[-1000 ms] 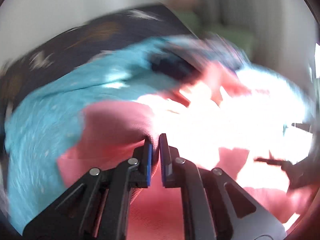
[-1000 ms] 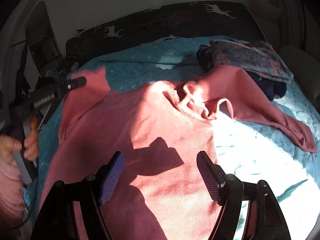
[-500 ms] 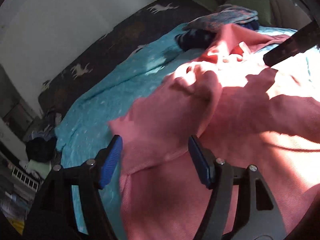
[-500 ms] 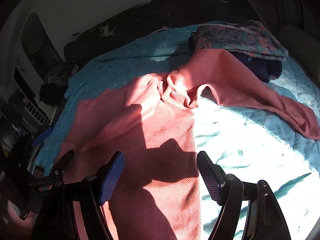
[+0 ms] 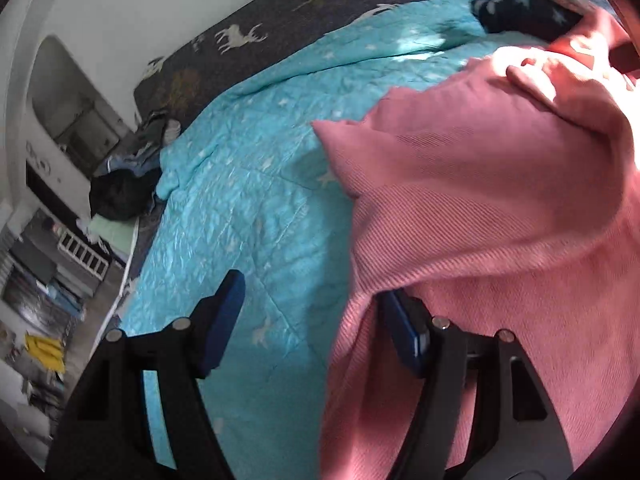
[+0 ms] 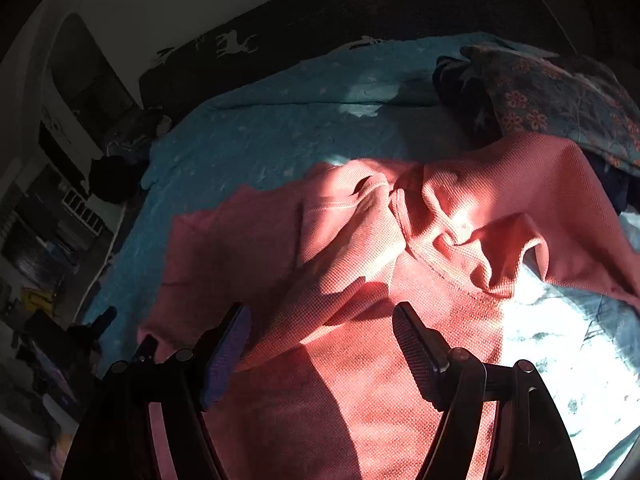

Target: Fold small clothes

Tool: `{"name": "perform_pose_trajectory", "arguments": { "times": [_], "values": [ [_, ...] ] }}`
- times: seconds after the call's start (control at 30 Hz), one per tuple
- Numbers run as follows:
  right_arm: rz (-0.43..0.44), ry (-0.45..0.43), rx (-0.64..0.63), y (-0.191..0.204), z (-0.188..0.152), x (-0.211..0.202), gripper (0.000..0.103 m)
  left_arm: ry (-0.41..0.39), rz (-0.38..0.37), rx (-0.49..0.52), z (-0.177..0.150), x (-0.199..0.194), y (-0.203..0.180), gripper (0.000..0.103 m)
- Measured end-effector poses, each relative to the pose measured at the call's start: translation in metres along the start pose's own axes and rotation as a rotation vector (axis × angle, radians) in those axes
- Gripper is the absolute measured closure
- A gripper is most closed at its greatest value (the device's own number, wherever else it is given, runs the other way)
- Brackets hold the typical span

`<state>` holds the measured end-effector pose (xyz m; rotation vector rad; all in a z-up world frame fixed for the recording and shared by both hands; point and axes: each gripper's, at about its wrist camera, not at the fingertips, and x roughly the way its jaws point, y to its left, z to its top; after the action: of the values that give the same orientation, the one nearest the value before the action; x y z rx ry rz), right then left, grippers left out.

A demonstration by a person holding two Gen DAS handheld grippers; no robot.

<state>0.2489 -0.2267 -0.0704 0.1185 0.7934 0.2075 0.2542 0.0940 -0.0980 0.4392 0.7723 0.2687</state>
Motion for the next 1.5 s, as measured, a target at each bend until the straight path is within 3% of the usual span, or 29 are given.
{"name": "perform_pose_trajectory", "arguments": {
  "times": [0.1, 0.2, 0.27, 0.33, 0.47, 0.57, 0.63, 0.7, 0.77, 0.83, 0.93, 1.1, 1.4, 1.47, 1.5],
  "values": [
    [-0.225, -0.014, -0.079, 0.043, 0.002, 0.018, 0.021, 0.024, -0.008, -0.083, 0.006, 0.007, 0.008, 0.033],
    [-0.3, 0.024, -0.134, 0.071, 0.001, 0.048, 0.021, 0.042, 0.02, -0.096, 0.007, 0.011, 0.01, 0.03],
    [-0.408, 0.029, -0.152, 0.072, -0.004, 0.062, 0.022, 0.058, 0.031, -0.119, 0.004, 0.013, 0.015, 0.025],
    [-0.492, 0.018, -0.092, 0.052, -0.009, 0.059, 0.023, 0.064, 0.024, -0.148, 0.0, 0.013, 0.022, 0.022],
    [-0.404, 0.017, 0.233, -0.038, -0.031, 0.01, 0.023, 0.052, 0.001, -0.169, -0.003, 0.009, 0.029, 0.02],
    [-0.343, 0.041, 0.373, -0.079, -0.059, -0.018, 0.023, 0.023, 0.035, -0.121, -0.003, 0.003, 0.017, 0.02],
    [-0.4, 0.032, 0.392, -0.087, -0.072, -0.035, 0.023, 0.011, 0.072, -0.092, -0.004, 0.002, 0.012, 0.02],
    [-0.481, -0.016, 0.42, -0.098, -0.081, -0.055, 0.023, 0.025, 0.06, -0.106, -0.004, 0.003, 0.016, 0.02],
    [-0.438, -0.045, 0.495, -0.116, -0.087, -0.071, 0.023, 0.037, 0.031, -0.139, -0.005, 0.005, 0.022, 0.02],
    [-0.327, -0.054, 0.57, -0.132, -0.09, -0.078, 0.023, 0.038, 0.025, -0.145, -0.004, 0.004, 0.023, 0.02],
    [-0.212, -0.077, 0.57, -0.143, -0.082, -0.08, 0.023, 0.036, 0.04, -0.133, -0.003, 0.004, 0.018, 0.02],
    [0.04, -0.029, 0.643, -0.157, -0.073, -0.069, 0.022, 0.047, 0.028, -0.14, -0.005, 0.005, 0.018, 0.02],
    [0.253, 0.048, 0.717, -0.16, -0.069, -0.041, 0.023, 0.052, 0.023, -0.14, -0.006, 0.007, 0.017, 0.02],
    [0.258, 0.064, 0.719, -0.162, -0.06, -0.032, 0.036, 0.055, 0.015, -0.15, -0.006, 0.008, 0.018, 0.02],
    [0.251, 0.082, 0.713, -0.162, -0.056, -0.025, 0.056, 0.057, 0.011, -0.156, -0.005, 0.008, 0.019, 0.02]
  ]
}}
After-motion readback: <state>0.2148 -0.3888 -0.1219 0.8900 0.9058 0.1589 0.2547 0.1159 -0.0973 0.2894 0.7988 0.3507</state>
